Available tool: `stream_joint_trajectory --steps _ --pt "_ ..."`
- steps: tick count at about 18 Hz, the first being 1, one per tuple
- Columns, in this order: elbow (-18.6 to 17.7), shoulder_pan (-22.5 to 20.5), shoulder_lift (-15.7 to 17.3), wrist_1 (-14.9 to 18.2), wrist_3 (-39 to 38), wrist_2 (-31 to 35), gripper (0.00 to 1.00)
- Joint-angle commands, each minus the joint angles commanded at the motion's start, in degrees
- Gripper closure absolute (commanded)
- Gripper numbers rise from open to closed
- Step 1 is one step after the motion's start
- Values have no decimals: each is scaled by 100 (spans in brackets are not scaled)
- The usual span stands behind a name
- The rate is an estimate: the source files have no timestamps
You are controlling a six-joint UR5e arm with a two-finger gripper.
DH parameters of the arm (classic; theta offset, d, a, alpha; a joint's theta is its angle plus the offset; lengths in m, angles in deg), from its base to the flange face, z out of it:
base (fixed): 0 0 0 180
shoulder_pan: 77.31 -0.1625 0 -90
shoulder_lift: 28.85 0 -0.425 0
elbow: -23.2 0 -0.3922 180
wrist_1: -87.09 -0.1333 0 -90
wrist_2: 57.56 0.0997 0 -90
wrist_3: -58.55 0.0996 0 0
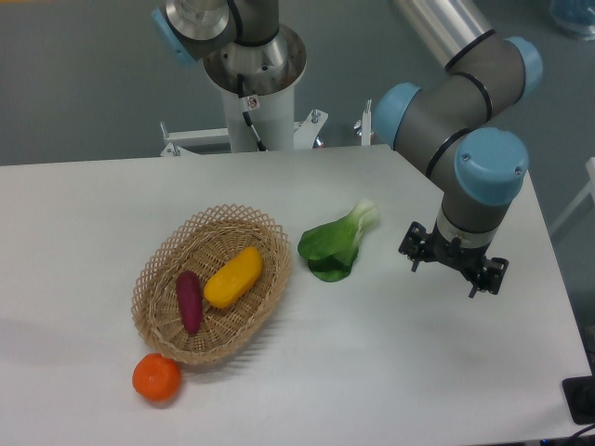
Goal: Place the mango in the basket
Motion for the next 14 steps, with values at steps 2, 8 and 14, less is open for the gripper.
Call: stream_joint_trajectory --steps 2,8,14 --pt "0 0 -26 -9 0 0 0" --pt "0 -9 -18 0 149 9 0" --pt "-9 -62 -9 26 246 9 0"
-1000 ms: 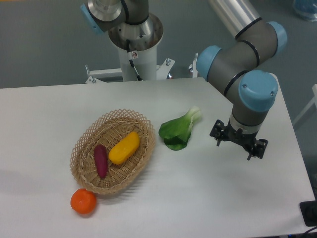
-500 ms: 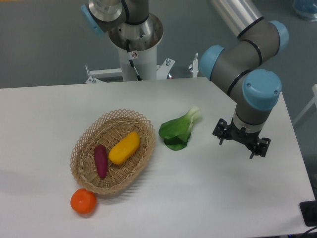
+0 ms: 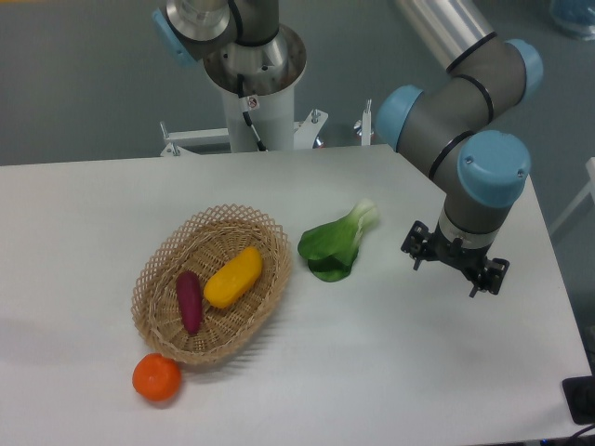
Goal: Place the mango in the basket
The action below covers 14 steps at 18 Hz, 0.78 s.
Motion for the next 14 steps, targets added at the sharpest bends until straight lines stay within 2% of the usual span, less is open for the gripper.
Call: stream_joint_trajectory --steps 14 --pt "9 -97 26 18 105 -9 0"
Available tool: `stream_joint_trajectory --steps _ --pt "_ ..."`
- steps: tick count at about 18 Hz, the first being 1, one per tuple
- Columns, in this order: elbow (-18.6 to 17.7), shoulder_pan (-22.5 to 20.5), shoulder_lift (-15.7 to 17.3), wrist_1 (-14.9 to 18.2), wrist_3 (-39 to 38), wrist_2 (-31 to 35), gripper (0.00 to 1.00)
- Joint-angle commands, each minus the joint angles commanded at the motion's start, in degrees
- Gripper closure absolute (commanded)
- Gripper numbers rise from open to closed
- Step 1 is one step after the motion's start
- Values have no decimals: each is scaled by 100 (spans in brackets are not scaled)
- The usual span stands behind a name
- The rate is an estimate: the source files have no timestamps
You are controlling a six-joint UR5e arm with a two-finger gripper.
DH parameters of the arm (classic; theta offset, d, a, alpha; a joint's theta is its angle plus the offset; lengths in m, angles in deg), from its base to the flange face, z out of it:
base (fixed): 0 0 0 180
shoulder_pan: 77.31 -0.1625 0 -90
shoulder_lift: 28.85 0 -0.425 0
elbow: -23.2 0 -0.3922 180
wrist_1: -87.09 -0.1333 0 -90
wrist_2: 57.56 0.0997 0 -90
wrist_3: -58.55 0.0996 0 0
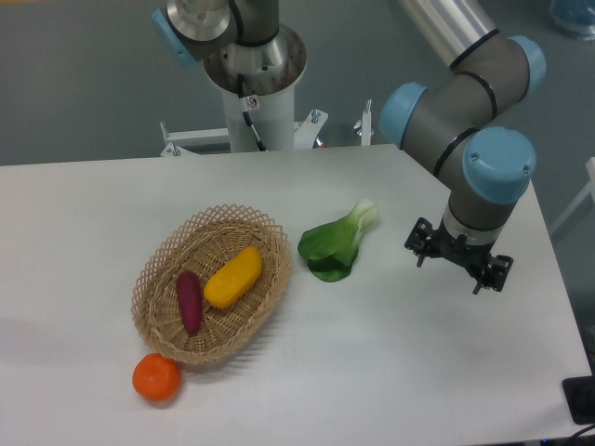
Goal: Place the mango in the basket
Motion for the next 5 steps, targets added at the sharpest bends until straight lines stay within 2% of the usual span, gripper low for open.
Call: stream_joint_trajectory --steps 5 --pt "0 -9 9 9 431 9 0"
